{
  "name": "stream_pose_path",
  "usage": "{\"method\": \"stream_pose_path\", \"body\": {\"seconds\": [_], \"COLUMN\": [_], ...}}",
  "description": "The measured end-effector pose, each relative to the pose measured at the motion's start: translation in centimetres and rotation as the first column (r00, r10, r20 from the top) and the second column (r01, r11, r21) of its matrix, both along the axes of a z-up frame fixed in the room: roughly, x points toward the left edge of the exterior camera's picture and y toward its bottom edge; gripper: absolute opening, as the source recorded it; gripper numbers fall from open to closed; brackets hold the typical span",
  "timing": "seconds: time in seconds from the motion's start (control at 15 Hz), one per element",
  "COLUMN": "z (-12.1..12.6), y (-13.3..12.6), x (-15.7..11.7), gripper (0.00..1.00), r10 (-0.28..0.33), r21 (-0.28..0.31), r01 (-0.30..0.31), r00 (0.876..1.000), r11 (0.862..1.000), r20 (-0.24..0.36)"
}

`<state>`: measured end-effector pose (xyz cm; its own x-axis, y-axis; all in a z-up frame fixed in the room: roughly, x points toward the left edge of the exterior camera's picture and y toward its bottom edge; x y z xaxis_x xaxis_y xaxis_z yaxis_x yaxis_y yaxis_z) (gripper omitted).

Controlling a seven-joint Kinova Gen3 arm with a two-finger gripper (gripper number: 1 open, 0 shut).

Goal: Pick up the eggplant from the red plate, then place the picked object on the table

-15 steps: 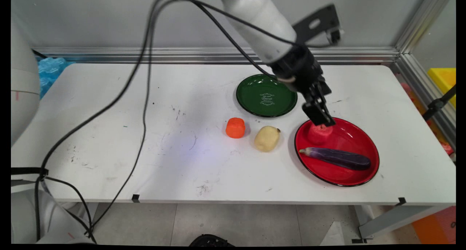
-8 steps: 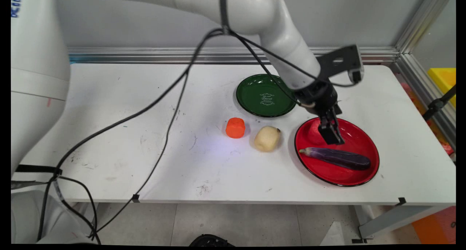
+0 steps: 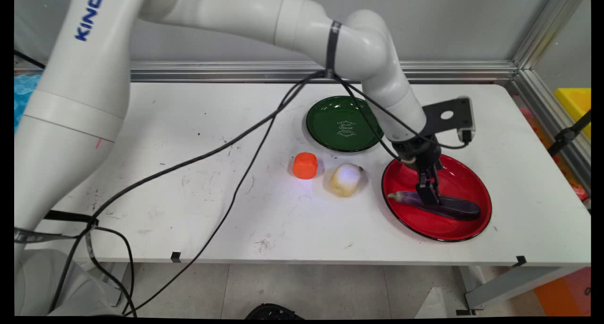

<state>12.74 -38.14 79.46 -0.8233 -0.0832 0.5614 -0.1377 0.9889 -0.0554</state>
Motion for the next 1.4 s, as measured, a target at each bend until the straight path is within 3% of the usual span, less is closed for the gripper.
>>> {"method": "stream_pose_path", "body": {"seconds": [0.4, 0.47, 1.07, 1.4], "z": [-3.2, -3.4, -3.9, -1.4], "y": [-1.0, -1.1, -1.2, -0.8], "x": [-1.8, -1.9, -2.1, -0.4], "gripper": [1.00, 0.00, 0.00, 0.00], "r10": [-0.045, -0.049, -0.094, -0.097], "r21": [0.008, 0.009, -0.005, -0.040], "r01": [0.045, 0.049, 0.094, 0.098], "r00": [0.999, 0.998, 0.995, 0.995], "r11": [0.999, 0.999, 0.996, 0.994], "r20": [0.029, 0.030, 0.028, 0.013]}}
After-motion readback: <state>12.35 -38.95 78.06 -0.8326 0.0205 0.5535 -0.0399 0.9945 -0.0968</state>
